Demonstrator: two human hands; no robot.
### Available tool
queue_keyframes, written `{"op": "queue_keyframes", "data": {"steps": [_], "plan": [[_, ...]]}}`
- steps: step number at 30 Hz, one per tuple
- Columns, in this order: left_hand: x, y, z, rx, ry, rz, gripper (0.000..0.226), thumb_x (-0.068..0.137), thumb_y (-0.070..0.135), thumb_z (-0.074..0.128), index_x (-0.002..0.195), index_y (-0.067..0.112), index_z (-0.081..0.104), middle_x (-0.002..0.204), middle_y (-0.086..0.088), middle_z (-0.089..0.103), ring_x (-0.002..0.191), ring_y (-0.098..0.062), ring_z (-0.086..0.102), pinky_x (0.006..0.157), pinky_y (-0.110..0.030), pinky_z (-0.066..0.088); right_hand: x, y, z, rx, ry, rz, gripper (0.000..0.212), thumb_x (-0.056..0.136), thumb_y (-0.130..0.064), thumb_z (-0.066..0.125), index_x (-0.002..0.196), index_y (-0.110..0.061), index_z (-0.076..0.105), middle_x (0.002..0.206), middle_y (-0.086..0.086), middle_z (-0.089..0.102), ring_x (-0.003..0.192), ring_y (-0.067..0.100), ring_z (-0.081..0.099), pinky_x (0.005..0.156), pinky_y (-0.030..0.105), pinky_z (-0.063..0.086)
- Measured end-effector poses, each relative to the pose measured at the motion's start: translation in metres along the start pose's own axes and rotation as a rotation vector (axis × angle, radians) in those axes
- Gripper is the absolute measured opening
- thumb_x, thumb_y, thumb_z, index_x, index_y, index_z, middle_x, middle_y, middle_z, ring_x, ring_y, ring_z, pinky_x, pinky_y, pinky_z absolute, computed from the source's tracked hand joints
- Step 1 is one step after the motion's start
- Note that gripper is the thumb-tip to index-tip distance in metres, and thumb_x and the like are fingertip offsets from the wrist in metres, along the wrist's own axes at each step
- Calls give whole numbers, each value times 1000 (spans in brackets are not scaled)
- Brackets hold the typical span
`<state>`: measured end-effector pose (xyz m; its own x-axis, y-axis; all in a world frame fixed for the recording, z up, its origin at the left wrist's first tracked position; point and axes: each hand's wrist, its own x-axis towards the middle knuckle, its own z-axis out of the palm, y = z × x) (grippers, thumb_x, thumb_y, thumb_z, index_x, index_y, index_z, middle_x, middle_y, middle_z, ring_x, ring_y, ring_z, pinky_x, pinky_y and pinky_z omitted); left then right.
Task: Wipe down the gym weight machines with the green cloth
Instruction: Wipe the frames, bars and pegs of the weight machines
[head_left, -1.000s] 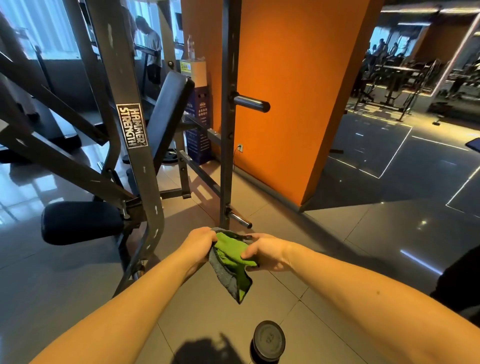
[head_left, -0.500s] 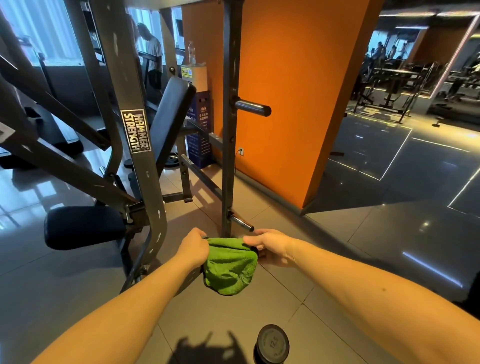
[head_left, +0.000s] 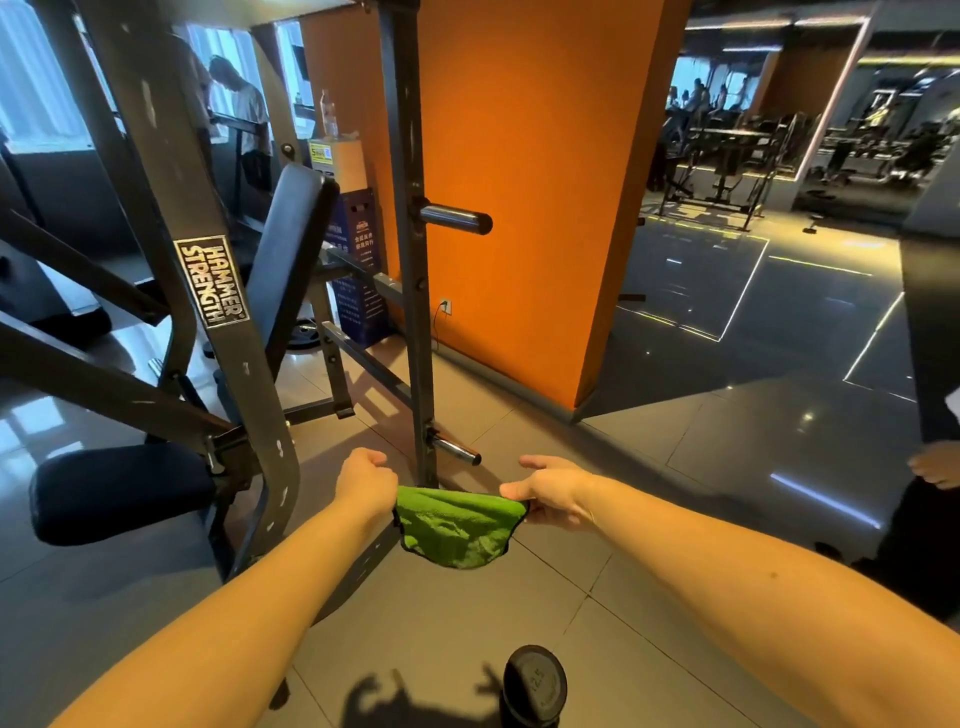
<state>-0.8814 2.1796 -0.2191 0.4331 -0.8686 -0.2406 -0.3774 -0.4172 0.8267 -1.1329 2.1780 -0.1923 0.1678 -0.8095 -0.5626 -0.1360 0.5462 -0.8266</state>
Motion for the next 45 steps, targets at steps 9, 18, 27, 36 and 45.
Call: {"op": "queue_keyframes", "data": {"steps": [9,18,27,36,45], "plan": [[-23,34,12,87,-458,321,43,83,28,84,120,25,63,115,5,59,105,-12,59,78,-19,48,-23,-6,-31,-578,1,-255,55,84,-15,83,136,-14,64,127,0,61,115,16,55,78,11,50],[-24,45,33,568,-286,599,23,92,42,68,72,30,67,104,1,61,109,-24,48,96,-43,44,-21,-7,-33,-889,183,-330,27,96,-37,70,106,-12,77,101,7,74,98,22,69,87,41,60],[-41,45,-5,192,-375,470,28,101,35,60,99,8,65,99,-14,68,97,-30,65,85,-43,51,-32,-38,32,-622,36,-333,16,99,-23,65,96,-7,67,92,13,67,85,25,67,79,48,60],[-40,3,-107,14,-296,362,15,93,21,70,107,16,68,102,0,69,98,-16,65,84,-30,51,-36,-50,131,-576,-41,-300,18,90,-4,62,106,-8,69,99,12,71,86,20,68,86,40,61],[4,-15,-214,-335,-172,201,29,89,6,70,117,13,66,113,-8,71,106,-20,67,92,-34,54,-20,-90,229,-569,-244,-484,16,88,-27,80,98,-16,76,100,3,78,97,20,74,90,38,59]]}}
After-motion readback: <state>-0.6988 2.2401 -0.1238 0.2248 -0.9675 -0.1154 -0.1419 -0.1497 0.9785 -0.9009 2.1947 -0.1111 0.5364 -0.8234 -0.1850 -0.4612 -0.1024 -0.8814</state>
